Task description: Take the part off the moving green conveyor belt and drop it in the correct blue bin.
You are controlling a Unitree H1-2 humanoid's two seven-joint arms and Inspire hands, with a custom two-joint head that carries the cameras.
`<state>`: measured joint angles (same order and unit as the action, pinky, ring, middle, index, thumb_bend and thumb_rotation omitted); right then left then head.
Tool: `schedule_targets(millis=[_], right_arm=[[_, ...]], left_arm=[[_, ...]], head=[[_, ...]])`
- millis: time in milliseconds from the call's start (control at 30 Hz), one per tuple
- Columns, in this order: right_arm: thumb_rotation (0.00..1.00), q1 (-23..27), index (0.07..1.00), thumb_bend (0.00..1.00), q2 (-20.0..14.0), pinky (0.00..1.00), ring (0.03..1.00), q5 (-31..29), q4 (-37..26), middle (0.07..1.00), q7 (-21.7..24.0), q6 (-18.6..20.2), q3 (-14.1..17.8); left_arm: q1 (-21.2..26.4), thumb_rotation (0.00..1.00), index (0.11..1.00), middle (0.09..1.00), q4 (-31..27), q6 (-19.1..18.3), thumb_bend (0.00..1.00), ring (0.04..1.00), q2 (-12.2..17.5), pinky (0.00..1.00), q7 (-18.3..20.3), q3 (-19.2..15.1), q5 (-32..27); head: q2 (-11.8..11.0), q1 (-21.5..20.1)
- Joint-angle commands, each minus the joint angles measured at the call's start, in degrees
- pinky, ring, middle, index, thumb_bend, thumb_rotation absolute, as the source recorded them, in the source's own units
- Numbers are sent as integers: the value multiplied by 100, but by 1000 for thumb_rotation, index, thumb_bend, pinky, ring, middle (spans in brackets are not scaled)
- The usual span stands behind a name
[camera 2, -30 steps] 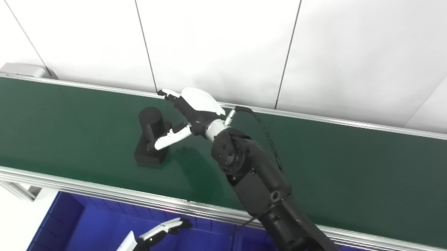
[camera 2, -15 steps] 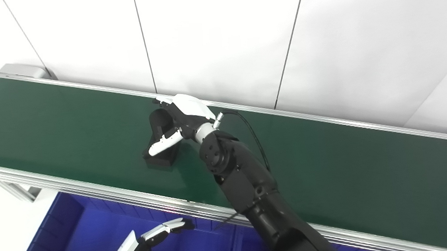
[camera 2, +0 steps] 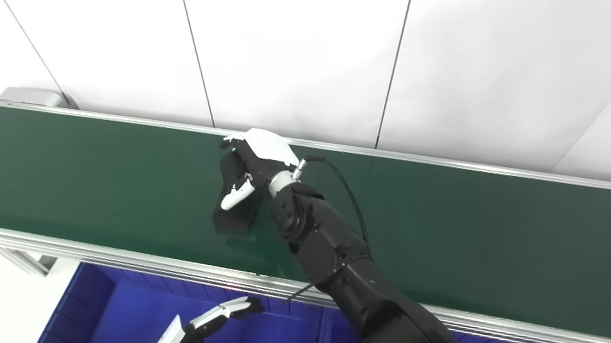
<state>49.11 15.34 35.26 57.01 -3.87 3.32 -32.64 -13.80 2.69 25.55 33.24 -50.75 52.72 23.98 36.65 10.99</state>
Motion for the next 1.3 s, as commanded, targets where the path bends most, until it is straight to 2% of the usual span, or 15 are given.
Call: schedule_targets(millis=[0, 100, 200, 433, 633, 700, 800, 833, 1000, 1067, 1133, 1167, 1267], right_arm=[[0, 230, 554, 518, 141, 398, 416, 98, 37, 504, -333, -292, -45], [0, 186, 507, 515, 71, 375, 413, 211, 23, 516, -501, -228, -127], [0, 97, 508, 514, 17, 358, 409, 234, -52, 517, -634, -262, -117], [0, -261, 534, 510, -134, 350, 389, 110, -402, 502, -1031, -632, 44], [0, -601, 552, 507, -338, 334, 379, 32, -986, 473, -1055, -773, 179], [0, -816, 505, 512, -440, 261, 400, -58, -1419, 503, -1011, -741, 275], [0, -1248, 534, 507, -665, 249, 368, -123, -2470, 464, -686, -377, 403], [0, -1363, 507, 511, -717, 241, 387, -131, -2755, 492, -589, -267, 440], [0, -2110, 547, 506, -1069, 296, 367, -192, -4331, 458, -191, 92, 729], [0, -2368, 545, 504, -1199, 253, 355, -203, -4847, 449, -46, 234, 827], [0, -2549, 499, 511, -1240, 214, 393, -290, -5179, 494, 68, 312, 940], [0, -2597, 493, 512, -1239, 214, 397, -314, -5269, 501, 108, 338, 979], [0, -2946, 539, 502, -1376, 244, 357, -338, -5965, 467, 278, 499, 1124]], left_arm=[[-32, 384, 808, 849, -145, 137, 1000, 805, 30, 722, -28, -14, 44], [-24, 383, 810, 850, -157, 137, 1000, 807, 28, 724, 11, -22, -28], [-27, 381, 810, 848, -151, 137, 1000, 806, 20, 724, 55, -65, -25], [88, 377, 807, 846, -106, 138, 1000, 800, 38, 725, 19, 2, -69], [177, 378, 806, 847, -63, 138, 1000, 797, 57, 728, 13, 54, -118], [168, 402, 804, 843, -49, 137, 1000, 796, 45, 727, 39, 5, -82], [182, 413, 802, 842, -71, 137, 1000, 793, 49, 724, 93, -13, -144], [188, 413, 803, 842, -80, 137, 1000, 794, 52, 724, 111, -16, -169], [264, 411, 803, 842, -97, 138, 1000, 801, 91, 731, 228, -37, -316], [312, 402, 802, 840, -103, 138, 1000, 803, 108, 731, 299, -40, -408], [344, 396, 807, 843, -125, 137, 1000, 808, 136, 734, 383, -59, -494], [348, 397, 808, 843, -139, 136, 1000, 809, 148, 735, 420, -75, -524], [393, 389, 806, 835, -240, 137, 1000, 802, 175, 725, 652, -184, -642]], head=[[4, -5], [15, -32], [9, -44], [-6, -95], [8, -140], [21, -167], [68, -228], [68, -228], [161, -388], [216, -456], [293, -529], [293, -529], [500, -687]])
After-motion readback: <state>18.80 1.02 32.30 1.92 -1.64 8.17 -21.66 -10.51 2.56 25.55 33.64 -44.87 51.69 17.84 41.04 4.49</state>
